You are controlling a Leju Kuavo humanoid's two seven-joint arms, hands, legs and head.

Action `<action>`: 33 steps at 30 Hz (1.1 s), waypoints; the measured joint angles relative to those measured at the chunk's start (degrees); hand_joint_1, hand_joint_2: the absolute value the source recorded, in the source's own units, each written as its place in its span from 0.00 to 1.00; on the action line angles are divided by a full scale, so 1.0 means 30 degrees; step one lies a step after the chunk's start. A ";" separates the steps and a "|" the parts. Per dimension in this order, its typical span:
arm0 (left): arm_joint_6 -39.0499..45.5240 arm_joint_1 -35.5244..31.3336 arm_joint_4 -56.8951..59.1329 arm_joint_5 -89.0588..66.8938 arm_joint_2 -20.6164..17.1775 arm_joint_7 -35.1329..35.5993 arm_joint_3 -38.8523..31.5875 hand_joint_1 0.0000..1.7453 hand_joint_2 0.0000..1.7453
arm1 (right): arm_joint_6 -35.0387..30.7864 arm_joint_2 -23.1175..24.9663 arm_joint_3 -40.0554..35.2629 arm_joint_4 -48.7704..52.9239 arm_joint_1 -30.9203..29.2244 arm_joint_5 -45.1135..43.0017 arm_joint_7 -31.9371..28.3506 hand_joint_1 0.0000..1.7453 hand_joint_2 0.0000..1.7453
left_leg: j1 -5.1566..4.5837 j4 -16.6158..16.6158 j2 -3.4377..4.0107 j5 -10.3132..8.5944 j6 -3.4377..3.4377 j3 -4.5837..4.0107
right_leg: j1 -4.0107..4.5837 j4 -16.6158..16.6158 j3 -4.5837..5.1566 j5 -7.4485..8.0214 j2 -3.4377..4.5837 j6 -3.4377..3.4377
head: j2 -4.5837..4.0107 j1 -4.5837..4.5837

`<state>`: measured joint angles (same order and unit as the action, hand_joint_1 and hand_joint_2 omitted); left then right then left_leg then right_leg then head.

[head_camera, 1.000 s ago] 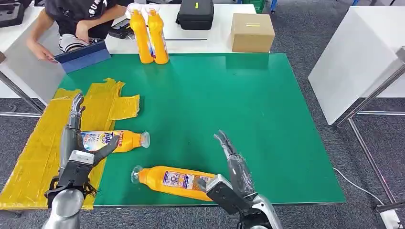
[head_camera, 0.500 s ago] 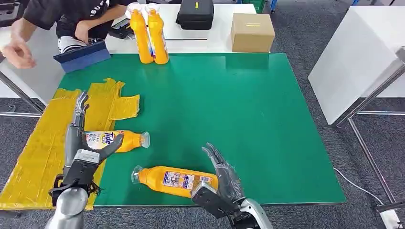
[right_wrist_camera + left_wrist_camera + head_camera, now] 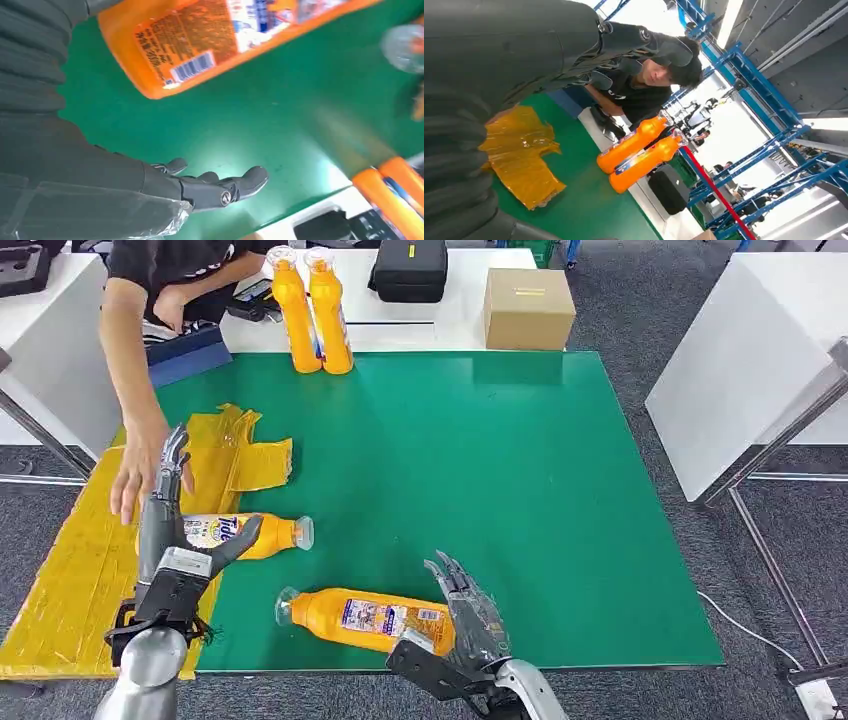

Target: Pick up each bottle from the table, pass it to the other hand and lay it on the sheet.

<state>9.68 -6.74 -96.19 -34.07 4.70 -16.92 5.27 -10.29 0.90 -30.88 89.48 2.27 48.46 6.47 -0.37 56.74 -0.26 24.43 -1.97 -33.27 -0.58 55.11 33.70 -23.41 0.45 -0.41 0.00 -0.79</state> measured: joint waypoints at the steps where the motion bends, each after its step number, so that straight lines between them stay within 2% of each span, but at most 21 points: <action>1: -0.0007 -0.0068 0.0044 0.0014 0.0000 0.0029 0.0015 0.00 1.00 | 0.0000 0.0022 -0.0007 -0.0182 -0.0053 0.0459 0.0153 0.00 1.00 | 0.0000 0.0000 0.0000 0.0000 0.0000 0.0000 | 0.0000 0.0000 0.0000 0.0000 0.0000 0.0000 | 0.0000 0.0000; 19: 0.0044 -0.0053 0.0065 0.0131 0.0073 -0.0037 0.0044 0.00 1.00 | -0.0663 0.0685 -0.0816 -0.2025 -0.1309 0.5536 0.1325 0.00 1.00 | 0.0003 0.0000 0.0002 -0.0004 0.0001 -0.0001 | 0.0000 0.0001 0.0000 0.0000 0.0001 0.0000 | 0.0000 0.0000; 33: 0.0240 0.0162 0.0073 0.0182 0.0131 -0.0197 0.0044 0.00 1.00 | -0.0627 0.1370 -0.1428 -0.3540 -0.2543 0.5928 0.1325 0.00 1.00 | 0.0001 0.0000 0.0000 -0.0004 0.0001 -0.0003 | 0.0000 0.0001 -0.0001 0.0000 -0.0001 0.0000 | 0.0000 0.0000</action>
<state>10.40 -6.26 -95.97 -33.53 5.09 -17.51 5.40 -12.17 5.01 -35.17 78.86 -5.36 66.25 10.45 -0.37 56.74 -0.26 24.42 -1.97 -33.28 -0.58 55.11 33.70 -23.41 0.45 -0.41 0.00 -0.79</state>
